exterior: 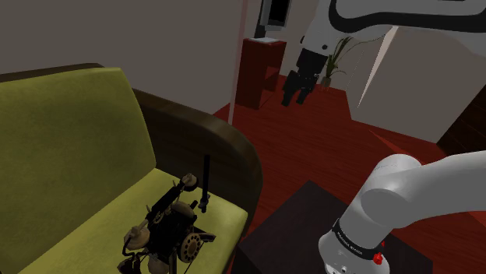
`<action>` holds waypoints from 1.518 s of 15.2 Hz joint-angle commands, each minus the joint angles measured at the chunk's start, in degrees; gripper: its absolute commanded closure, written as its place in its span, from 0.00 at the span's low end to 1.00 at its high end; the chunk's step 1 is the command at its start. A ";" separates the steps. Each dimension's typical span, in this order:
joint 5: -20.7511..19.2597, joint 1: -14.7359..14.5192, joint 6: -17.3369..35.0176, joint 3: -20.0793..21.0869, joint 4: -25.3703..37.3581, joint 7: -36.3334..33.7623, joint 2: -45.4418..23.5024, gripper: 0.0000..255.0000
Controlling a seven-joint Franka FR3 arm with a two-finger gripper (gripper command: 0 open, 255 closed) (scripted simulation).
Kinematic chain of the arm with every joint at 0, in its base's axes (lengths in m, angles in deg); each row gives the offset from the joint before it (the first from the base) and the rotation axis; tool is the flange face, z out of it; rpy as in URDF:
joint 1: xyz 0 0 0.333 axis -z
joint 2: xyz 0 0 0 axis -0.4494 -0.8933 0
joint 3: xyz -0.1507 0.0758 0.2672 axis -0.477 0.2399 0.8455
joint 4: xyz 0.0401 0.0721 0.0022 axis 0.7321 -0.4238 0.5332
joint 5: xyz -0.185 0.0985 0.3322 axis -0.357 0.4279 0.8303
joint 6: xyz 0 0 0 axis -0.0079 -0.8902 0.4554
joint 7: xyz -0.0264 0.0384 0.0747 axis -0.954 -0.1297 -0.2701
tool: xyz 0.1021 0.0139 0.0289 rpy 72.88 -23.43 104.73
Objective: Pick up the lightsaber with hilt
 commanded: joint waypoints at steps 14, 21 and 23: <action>3.64 -2.67 15.00 15.98 1.11 -19.84 -18.16 0.00; 0.37 -2.88 21.25 23.19 7.50 -31.85 -32.89 0.00; -1.54 -3.07 22.51 24.78 10.04 -35.60 -37.57 0.00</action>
